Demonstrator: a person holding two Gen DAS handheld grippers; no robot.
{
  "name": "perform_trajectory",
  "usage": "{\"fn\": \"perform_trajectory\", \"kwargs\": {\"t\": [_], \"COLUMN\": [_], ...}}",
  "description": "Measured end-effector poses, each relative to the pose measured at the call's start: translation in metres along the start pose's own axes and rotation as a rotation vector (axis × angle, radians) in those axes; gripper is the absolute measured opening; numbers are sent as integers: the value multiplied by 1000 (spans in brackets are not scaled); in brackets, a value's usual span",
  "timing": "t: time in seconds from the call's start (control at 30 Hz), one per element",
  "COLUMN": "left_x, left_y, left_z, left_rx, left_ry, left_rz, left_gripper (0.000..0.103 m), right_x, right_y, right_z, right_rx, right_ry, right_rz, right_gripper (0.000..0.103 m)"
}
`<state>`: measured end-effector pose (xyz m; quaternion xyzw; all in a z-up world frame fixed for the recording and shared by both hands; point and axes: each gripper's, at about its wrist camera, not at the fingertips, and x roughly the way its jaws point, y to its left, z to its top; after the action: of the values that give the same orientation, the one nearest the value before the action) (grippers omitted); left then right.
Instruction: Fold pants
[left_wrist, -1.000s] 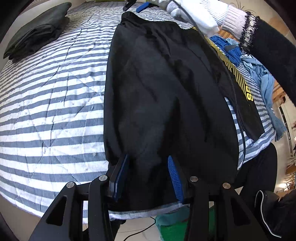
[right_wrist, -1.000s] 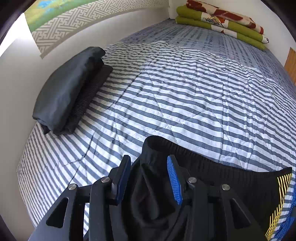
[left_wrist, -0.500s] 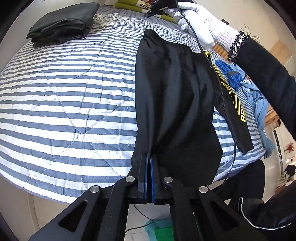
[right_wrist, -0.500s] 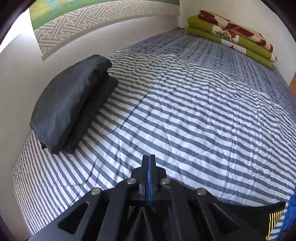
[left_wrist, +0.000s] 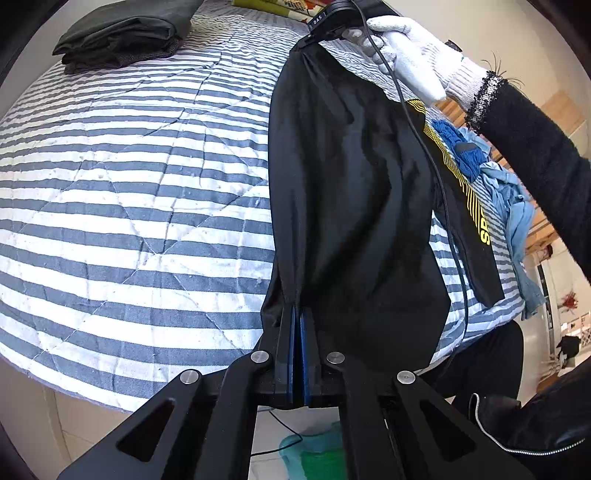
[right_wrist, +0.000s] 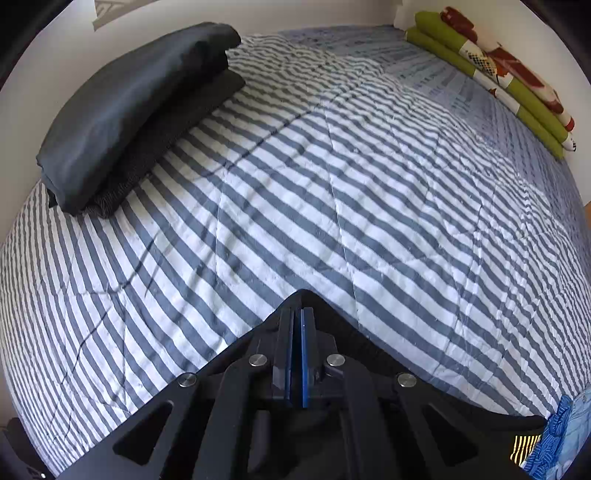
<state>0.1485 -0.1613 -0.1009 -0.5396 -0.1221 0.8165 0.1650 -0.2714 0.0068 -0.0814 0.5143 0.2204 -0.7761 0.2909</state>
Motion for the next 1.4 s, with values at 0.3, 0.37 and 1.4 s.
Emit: {"fn": "perform_trajectory", "kwargs": {"t": [0.3, 0.37, 1.4], "left_x": [-7, -13, 117], "left_y": [29, 32, -304], "left_z": [0, -1, -13], "left_rx": [-78, -92, 593], "left_ry": [8, 4, 186], "left_rz": [128, 119, 10], "left_gripper": [12, 18, 61], "right_x": [-2, -3, -183], "right_y": [1, 5, -87], "right_z": [63, 64, -532], "right_rx": [173, 167, 592], "right_ry": [-141, -117, -47], "right_rz": [74, 40, 153], "right_gripper": [7, 11, 32]}}
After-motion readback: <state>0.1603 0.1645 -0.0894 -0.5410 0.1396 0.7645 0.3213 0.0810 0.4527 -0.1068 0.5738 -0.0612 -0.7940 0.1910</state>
